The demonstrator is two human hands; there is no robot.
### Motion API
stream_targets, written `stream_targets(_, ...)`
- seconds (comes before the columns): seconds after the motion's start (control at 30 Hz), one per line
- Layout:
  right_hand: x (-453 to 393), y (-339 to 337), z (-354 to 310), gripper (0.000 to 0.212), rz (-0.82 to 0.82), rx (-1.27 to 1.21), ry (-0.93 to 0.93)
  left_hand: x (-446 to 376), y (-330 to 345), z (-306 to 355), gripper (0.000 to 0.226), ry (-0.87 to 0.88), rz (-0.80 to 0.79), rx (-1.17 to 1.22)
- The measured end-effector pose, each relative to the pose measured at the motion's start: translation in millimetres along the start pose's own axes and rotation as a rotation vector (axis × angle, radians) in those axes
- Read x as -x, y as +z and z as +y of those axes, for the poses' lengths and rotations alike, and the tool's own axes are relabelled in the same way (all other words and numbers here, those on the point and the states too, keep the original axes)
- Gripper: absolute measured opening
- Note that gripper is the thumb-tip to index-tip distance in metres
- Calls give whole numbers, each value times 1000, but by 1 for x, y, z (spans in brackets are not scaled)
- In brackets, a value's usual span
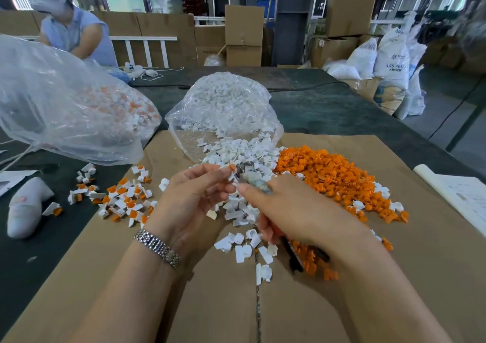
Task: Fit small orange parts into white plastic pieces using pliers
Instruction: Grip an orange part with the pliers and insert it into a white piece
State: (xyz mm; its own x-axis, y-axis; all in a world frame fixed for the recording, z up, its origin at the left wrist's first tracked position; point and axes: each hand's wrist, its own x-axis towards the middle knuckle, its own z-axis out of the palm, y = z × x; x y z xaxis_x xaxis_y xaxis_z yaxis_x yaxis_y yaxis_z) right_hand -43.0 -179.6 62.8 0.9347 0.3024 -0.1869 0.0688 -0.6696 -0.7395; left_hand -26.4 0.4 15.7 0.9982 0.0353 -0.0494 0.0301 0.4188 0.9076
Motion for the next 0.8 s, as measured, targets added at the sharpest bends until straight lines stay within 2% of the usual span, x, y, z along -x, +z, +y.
stream_targets(0.1,-5,-20,11,56,138,162,38,-1,-5,1,11,6,-24,5)
stream_targets(0.27,-27,-31,48,40,359,465,208,0,0,-2,12,-5,-29,-154)
stream_targets(0.47,-34,-16,68,57,439,593,292,0,2,-3,16,-3,-19,-181)
stream_targets(0.53,-34,-14,62,55,518,644,242,1,3,-3,19,9,-17,-186)
stream_targets(0.6,-33,-9,53,43,592,502,44,1,4,-4,13,20,10,-197)
stream_targets(0.7,-28,6,36,22,507,18,-252,0,4,-8,21,74,49,-293)
stream_targets(0.8,-29,20,29,17,459,-53,-357,-1,4,-11,19,140,64,-369)
